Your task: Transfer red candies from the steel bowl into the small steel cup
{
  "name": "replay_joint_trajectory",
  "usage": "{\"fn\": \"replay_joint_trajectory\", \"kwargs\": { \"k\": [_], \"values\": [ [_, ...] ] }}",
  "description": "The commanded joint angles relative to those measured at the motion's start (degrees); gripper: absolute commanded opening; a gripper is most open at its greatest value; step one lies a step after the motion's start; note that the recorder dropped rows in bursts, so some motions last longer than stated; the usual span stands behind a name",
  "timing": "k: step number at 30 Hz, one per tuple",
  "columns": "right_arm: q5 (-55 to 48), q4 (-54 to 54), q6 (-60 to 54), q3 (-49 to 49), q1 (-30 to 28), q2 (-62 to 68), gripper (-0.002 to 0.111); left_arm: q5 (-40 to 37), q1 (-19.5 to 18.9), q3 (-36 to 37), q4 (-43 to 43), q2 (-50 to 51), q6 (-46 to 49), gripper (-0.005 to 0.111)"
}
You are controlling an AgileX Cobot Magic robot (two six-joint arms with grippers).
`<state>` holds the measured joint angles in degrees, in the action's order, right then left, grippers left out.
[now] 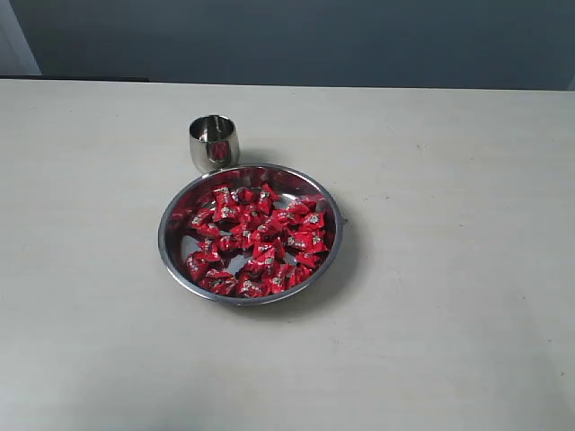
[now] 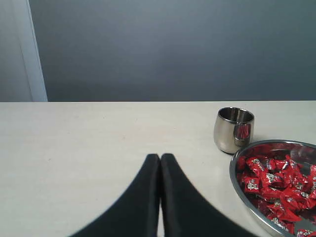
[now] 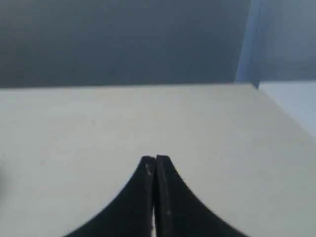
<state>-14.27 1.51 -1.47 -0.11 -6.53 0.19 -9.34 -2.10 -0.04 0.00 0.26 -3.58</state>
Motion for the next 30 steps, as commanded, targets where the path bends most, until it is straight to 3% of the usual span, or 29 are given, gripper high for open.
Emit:
{"fn": "replay_joint_trajectory", "kwargs": {
  "k": [1, 10, 17, 20, 24, 27, 30],
  "values": [
    [15.75, 0.42, 0.02, 0.11, -0.07, -0.19, -0.001, 0.33, -0.07, 0.04, 0.0, -0.26, -0.25, 0.0],
    [36.19, 1.82, 2.0, 0.11, -0.07, -0.19, -0.001, 0.33, -0.07, 0.04, 0.0, -0.26, -0.25, 0.0],
    [38.13, 3.19, 41.48, 0.11, -0.07, -0.19, -0.001, 0.33, -0.07, 0.04, 0.0, -0.26, -0.25, 0.0],
    [33.45, -2.52, 53.97, 0.11, -0.07, -0.19, -0.001, 0.33, -0.07, 0.04, 0.0, -0.26, -0.25, 0.0],
    [29.85, -17.92, 64.32, 0.11, -0.07, -0.19, -0.001, 0.33, -0.07, 0.04, 0.0, -0.26, -0.25, 0.0],
    [36.75, -28.5, 64.53, -0.19, -0.07, -0.19, -0.001, 0.33, -0.07, 0.04, 0.0, -0.26, -0.25, 0.0],
    [33.15, -37.99, 64.53, -5.51, -0.07, 3.8, -0.001, 0.33, -0.07, 0.04, 0.0, -0.26, -0.25, 0.0]
  ]
}}
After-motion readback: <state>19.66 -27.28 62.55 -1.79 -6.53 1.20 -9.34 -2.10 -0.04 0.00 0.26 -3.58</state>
